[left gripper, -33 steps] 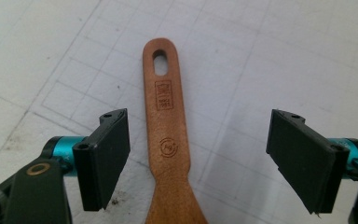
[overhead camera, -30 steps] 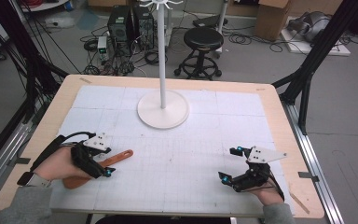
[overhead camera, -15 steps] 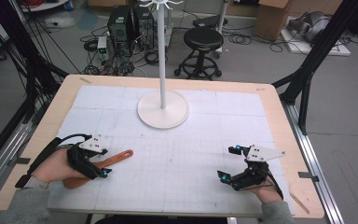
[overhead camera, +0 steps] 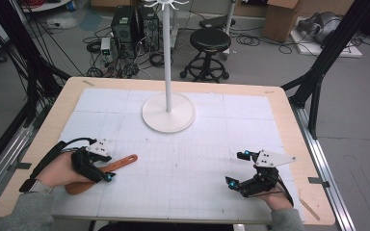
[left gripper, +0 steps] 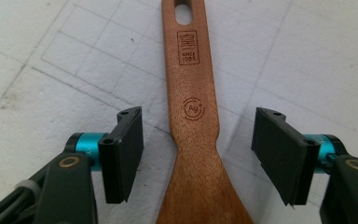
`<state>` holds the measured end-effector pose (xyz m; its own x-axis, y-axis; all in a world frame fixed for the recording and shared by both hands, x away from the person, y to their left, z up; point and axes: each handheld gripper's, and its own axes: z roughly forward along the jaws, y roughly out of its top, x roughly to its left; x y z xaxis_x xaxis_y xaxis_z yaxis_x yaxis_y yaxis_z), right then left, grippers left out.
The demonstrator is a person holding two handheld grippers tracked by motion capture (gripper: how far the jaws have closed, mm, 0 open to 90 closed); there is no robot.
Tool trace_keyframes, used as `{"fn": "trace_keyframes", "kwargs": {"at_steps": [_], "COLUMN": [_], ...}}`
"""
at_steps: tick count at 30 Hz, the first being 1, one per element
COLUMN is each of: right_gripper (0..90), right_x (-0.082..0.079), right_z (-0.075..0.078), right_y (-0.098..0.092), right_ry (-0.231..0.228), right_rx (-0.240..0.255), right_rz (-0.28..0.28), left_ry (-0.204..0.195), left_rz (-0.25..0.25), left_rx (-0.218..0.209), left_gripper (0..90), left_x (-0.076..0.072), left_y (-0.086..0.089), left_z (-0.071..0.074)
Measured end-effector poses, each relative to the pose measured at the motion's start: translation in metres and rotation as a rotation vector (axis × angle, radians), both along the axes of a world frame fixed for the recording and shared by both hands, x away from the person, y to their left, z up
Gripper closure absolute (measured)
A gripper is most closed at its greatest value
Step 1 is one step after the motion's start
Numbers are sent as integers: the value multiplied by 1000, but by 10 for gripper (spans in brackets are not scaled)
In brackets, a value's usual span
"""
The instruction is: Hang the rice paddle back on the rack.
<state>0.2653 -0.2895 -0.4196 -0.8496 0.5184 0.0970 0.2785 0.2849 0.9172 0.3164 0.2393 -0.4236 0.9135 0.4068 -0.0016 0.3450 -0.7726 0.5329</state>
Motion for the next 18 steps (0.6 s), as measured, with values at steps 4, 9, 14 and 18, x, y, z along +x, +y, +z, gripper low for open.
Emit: {"fn": "trace_keyframes", "kwargs": {"at_steps": [4, 9, 14, 18], "right_gripper": [0, 0, 0, 0], "right_x": [-1, -3, -2, 0], "right_z": [0, 0, -3, -5], "right_y": [-1, -1, 0, 3], "right_ry": [-6, -2, 11, 21], "right_rx": [-2, -7, -13, -28], "right_rz": [0, 2, 1, 8], "left_ry": [5, 11, 28, 30], "left_rz": [3, -7, 6, -8], "left_rx": [0, 11, 39, 80], "left_gripper": [356, 368, 405, 424], "left_x": [0, 1, 4, 5], "left_y": [0, 0, -4, -10], "left_z": [0, 1, 3, 5]}}
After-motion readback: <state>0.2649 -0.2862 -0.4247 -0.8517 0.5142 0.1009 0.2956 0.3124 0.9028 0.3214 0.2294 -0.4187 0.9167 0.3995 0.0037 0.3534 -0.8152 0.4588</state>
